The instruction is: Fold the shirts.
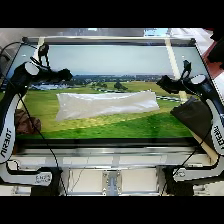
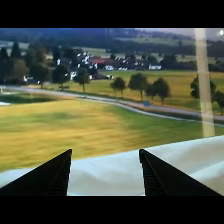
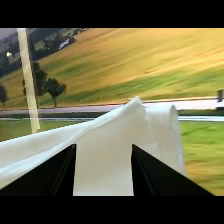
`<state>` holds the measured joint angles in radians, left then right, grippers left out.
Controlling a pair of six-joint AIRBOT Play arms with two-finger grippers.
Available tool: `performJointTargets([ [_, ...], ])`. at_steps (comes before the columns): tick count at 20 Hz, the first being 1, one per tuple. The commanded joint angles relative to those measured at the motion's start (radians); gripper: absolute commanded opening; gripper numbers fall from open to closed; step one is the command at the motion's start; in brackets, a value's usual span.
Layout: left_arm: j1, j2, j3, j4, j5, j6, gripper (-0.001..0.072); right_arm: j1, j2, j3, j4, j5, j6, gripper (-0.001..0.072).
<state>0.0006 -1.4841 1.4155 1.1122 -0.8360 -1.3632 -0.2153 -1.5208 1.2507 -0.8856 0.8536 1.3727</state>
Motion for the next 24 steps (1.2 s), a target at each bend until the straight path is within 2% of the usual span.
performJointTargets([
  [1, -0.001, 0.002, 0.056, -0.108, 0.033, 0.036, 0.0497, -0.079, -0.030, 0.028, -0.061, 0.158, 0.014, 0.0441],
  [4, -0.002, 0.002, 0.056, -0.192, 0.060, 0.090, 0.0497, -0.122, -0.098, 0.029, -0.033, 0.239, 0.006, 0.0477],
  [5, -0.001, 0.002, 0.056, -0.200, 0.061, 0.096, 0.0497, -0.130, -0.122, 0.029, -0.014, 0.243, 0.002, 0.0568],
  [15, -0.003, 0.002, 0.056, -0.244, 0.048, 0.102, 0.0497, -0.121, -0.296, 0.029, 0.146, 0.266, -0.173, 0.0574],
  [19, -0.016, 0.002, 0.056, -0.255, 0.042, 0.108, 0.0497, -0.063, -0.322, 0.032, 0.160, 0.254, -0.174, 0.0570],
  [22, -0.040, 0.002, 0.056, -0.251, 0.038, 0.108, 0.0491, -0.014, -0.325, 0.031, 0.159, 0.232, -0.172, 0.0535],
  [23, -0.044, 0.002, 0.056, -0.251, 0.034, 0.108, 0.0482, -0.007, -0.324, 0.032, 0.163, 0.230, -0.170, 0.0430],
  [24, -0.046, 0.002, 0.055, -0.249, 0.030, 0.108, 0.0392, -0.002, -0.324, 0.032, 0.175, 0.230, -0.170, 0.0207],
])
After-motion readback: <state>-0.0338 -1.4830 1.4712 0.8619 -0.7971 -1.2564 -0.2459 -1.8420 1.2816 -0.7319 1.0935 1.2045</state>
